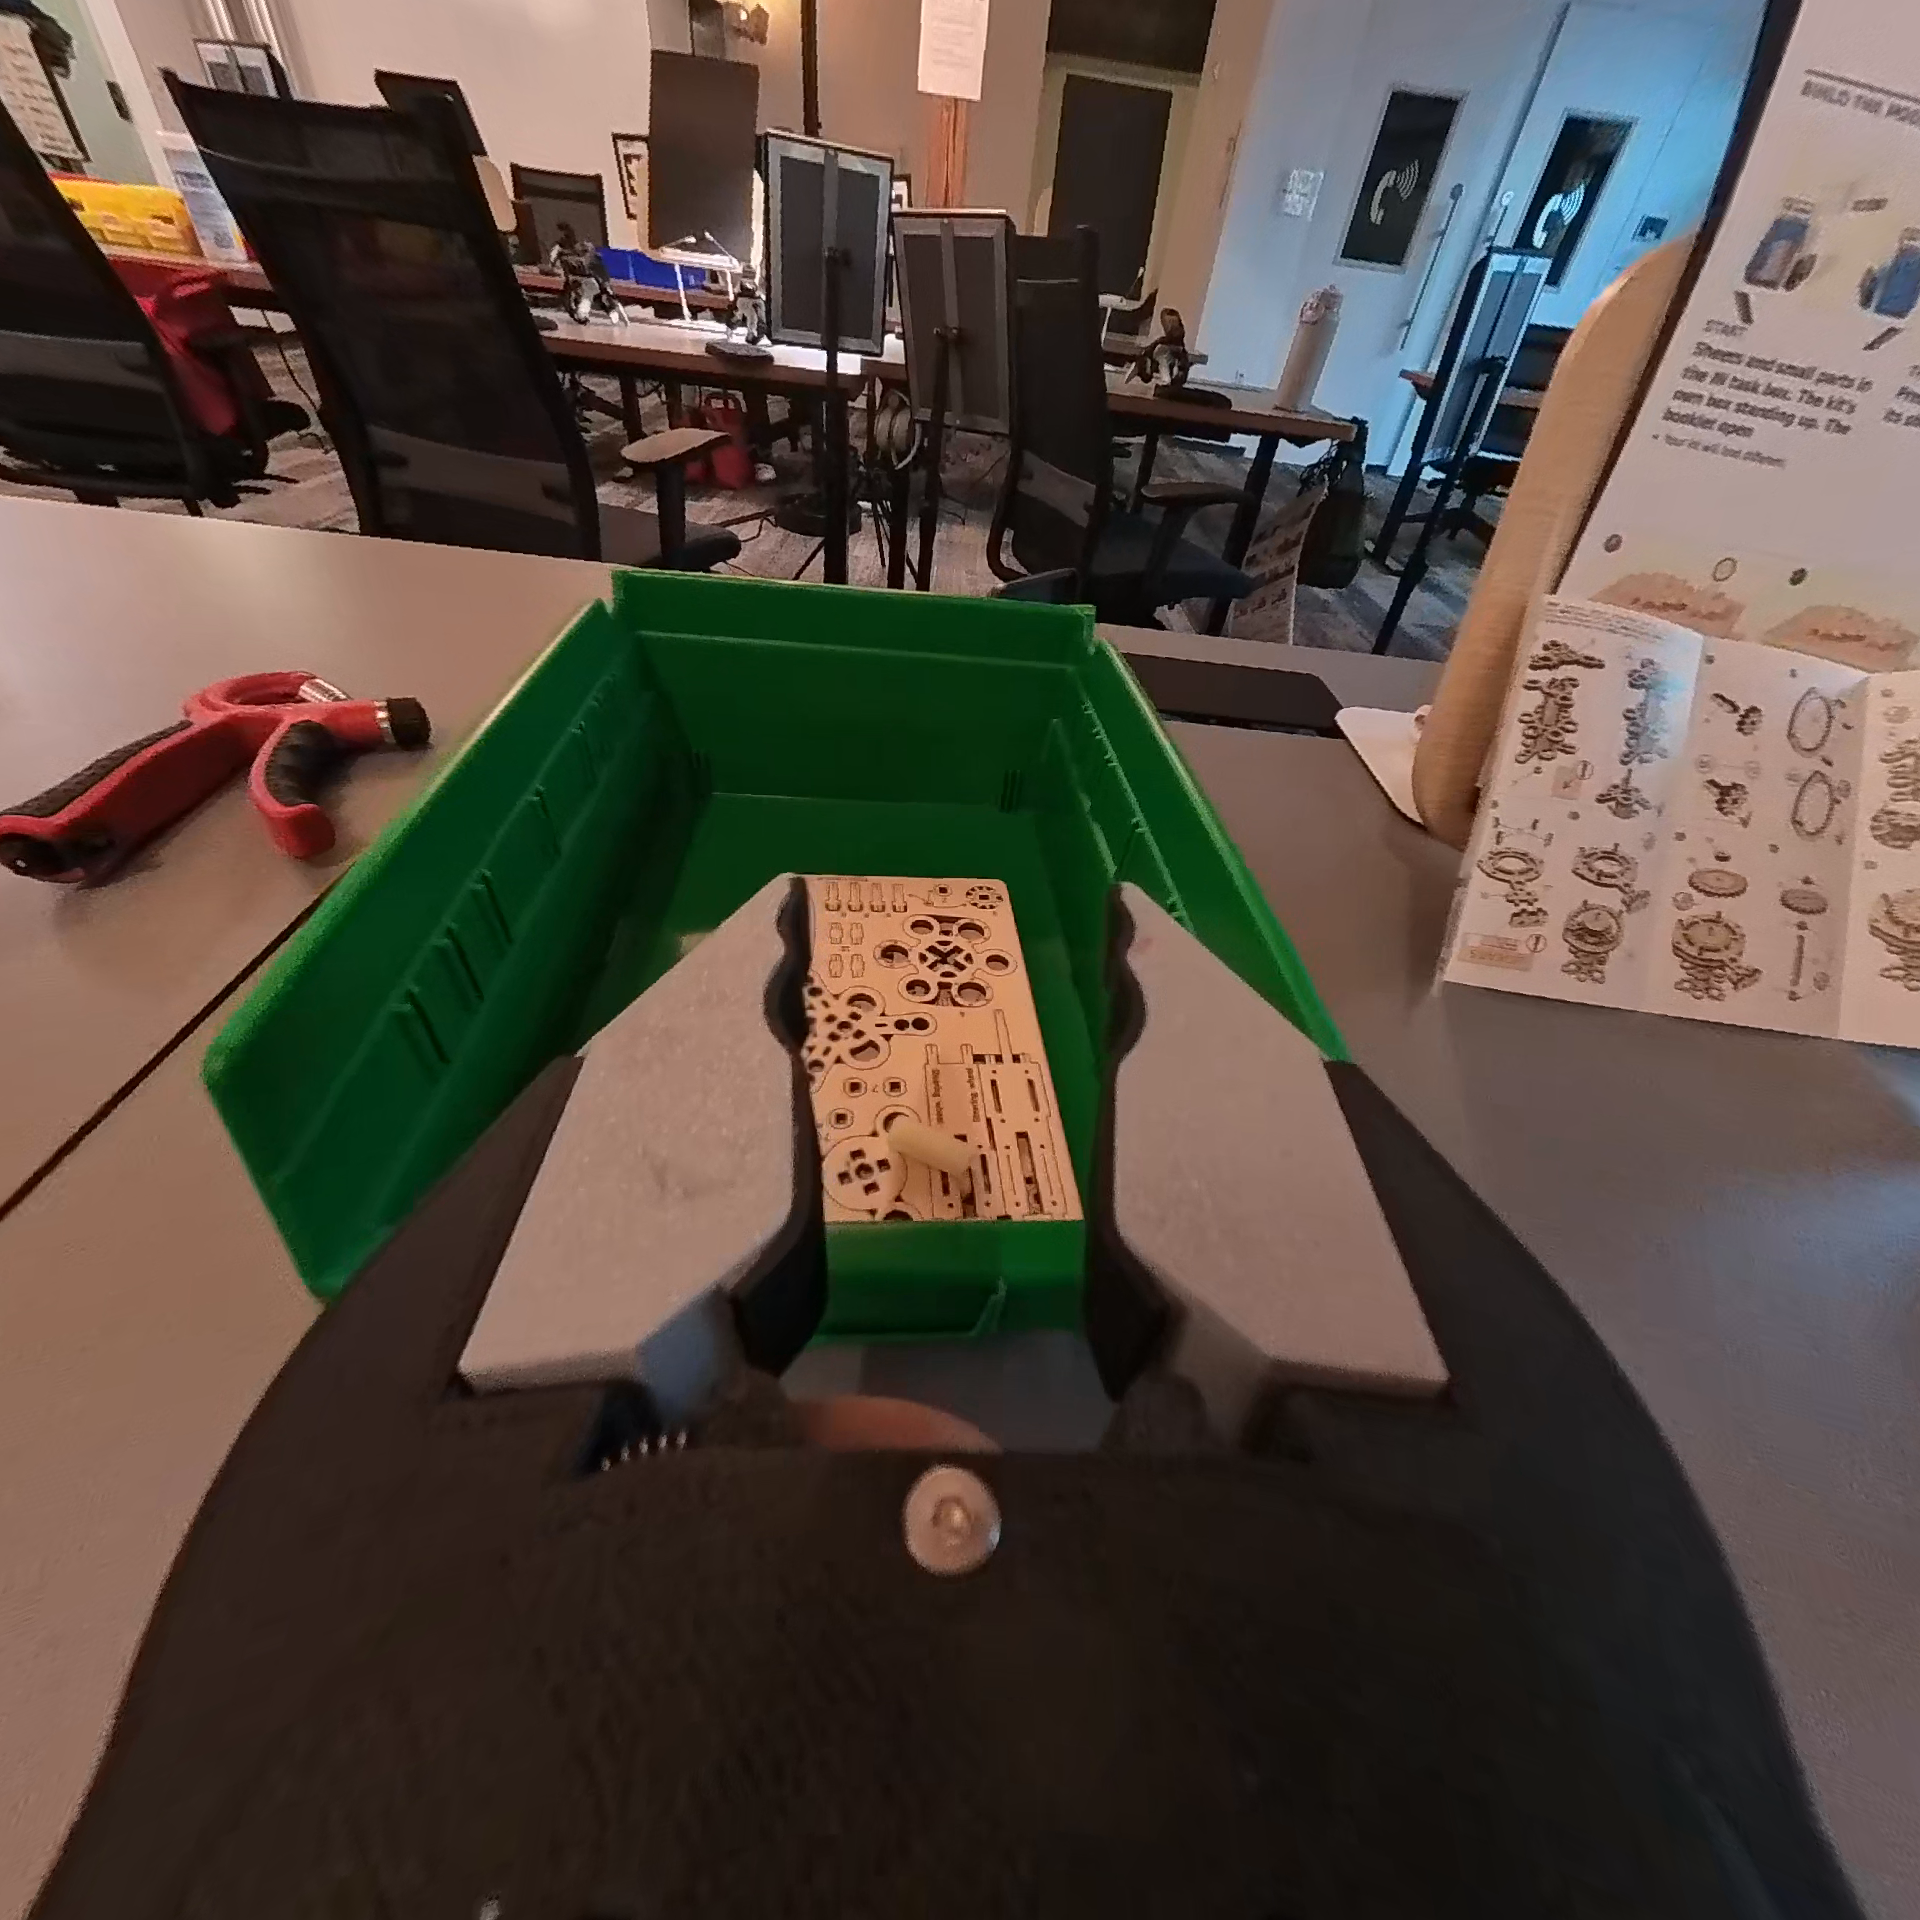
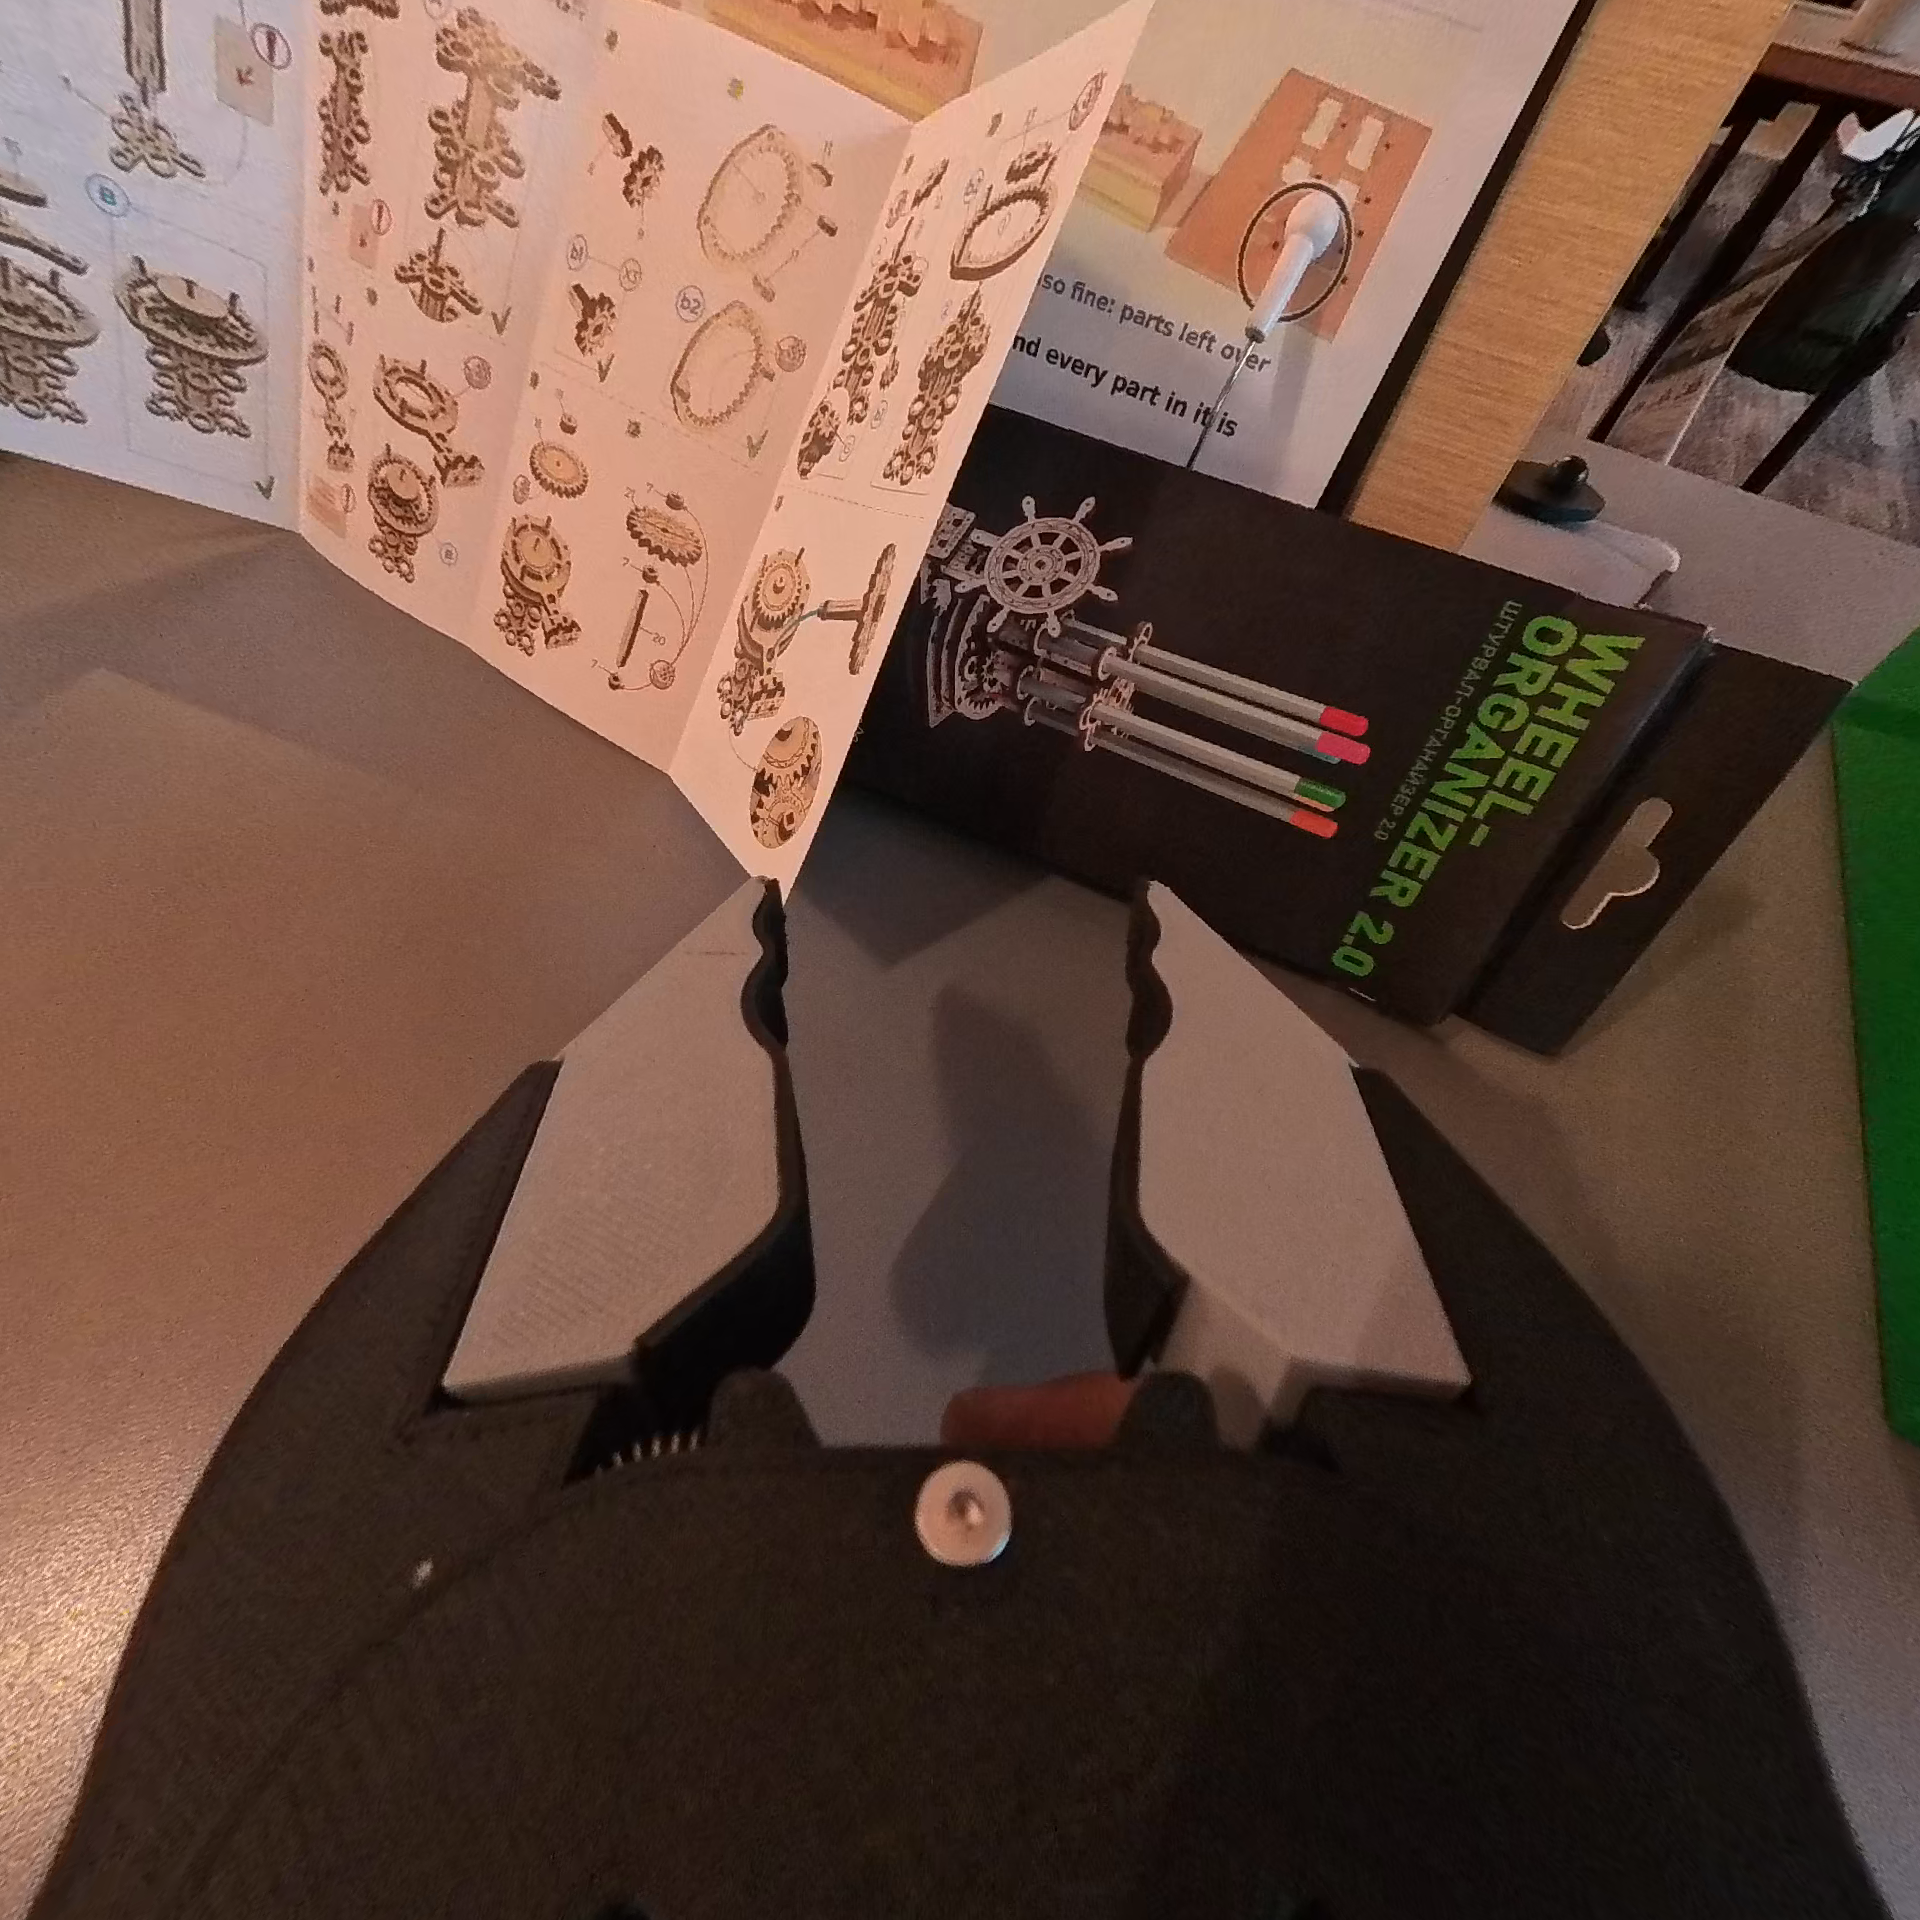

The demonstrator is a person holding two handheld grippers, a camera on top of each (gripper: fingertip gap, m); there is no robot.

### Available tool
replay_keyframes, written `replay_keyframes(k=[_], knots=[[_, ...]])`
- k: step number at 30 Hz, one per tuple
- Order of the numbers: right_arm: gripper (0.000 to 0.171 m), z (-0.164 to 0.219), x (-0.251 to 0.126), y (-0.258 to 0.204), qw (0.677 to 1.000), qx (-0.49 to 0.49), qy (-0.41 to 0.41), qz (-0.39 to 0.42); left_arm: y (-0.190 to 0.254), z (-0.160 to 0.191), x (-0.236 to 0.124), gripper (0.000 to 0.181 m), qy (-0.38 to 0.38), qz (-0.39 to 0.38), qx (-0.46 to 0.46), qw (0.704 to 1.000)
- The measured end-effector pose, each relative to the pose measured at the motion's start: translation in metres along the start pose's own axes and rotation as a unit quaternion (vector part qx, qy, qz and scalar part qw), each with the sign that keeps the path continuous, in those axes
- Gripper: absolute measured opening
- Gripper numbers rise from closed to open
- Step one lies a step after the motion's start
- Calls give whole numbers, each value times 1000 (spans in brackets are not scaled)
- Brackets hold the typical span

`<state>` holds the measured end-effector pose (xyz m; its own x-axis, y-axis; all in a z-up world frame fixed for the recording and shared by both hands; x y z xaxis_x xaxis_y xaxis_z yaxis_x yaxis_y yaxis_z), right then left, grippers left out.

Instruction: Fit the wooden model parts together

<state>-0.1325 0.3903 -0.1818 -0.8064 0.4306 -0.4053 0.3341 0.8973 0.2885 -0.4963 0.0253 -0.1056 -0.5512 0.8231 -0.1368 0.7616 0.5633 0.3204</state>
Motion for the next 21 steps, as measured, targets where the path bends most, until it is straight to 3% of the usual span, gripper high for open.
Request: replay_keyframes(k=[12,21], knots=[[63,0,0,-1,1000,-2,0,0,-54,-31,-30,57,45,-59,-35,997],[63,-2,0,-7,1000,-11,1,-4,-65,-28,-35,55,23,-39,-68,997]])
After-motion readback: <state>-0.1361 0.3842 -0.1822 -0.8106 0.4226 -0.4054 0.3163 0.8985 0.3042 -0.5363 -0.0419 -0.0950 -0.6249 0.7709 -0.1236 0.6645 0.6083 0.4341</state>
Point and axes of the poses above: each gripper's, where its closed fingertips meet, x out along the fingers, z out of its underside, y = z × x across the jaws, the point moved 1 cm from there along -x, back along the fingers, and after that the axes turned 13 degrees about -x, right-handed, at the moved point
